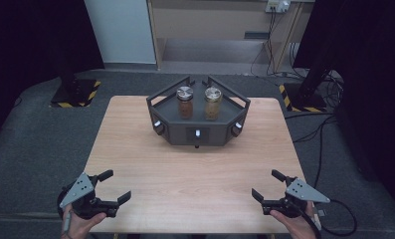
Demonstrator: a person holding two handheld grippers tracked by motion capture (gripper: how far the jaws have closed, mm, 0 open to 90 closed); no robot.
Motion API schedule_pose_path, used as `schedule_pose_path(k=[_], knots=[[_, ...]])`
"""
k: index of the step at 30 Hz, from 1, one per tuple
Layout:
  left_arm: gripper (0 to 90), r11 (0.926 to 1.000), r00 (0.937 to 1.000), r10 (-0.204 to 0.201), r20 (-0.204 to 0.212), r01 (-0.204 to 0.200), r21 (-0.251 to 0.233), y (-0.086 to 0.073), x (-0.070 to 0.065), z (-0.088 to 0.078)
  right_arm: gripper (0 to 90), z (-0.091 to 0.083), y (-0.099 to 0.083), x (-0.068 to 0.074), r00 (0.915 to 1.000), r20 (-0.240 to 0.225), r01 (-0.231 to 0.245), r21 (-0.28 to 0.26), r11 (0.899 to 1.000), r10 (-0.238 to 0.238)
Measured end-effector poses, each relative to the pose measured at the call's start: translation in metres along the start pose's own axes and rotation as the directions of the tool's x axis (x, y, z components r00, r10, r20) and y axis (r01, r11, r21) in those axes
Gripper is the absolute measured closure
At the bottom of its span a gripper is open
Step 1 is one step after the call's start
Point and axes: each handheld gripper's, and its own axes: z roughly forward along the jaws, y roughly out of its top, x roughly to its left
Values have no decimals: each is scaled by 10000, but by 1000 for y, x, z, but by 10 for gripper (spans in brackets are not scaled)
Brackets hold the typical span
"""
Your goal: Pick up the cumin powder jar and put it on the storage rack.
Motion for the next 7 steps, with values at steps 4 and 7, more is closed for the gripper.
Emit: schedule_pose_path(k=[4,7], knots=[[7,10000,10000,-10,0,10,-10,0,0,0,34,0,0,0,10000,-2,-1,-1,10000,1],[6,10000,10000,-6,-7,6,-2,0,0,0,34,0,0,0,10000,-18,-4,-2,10000,4]])
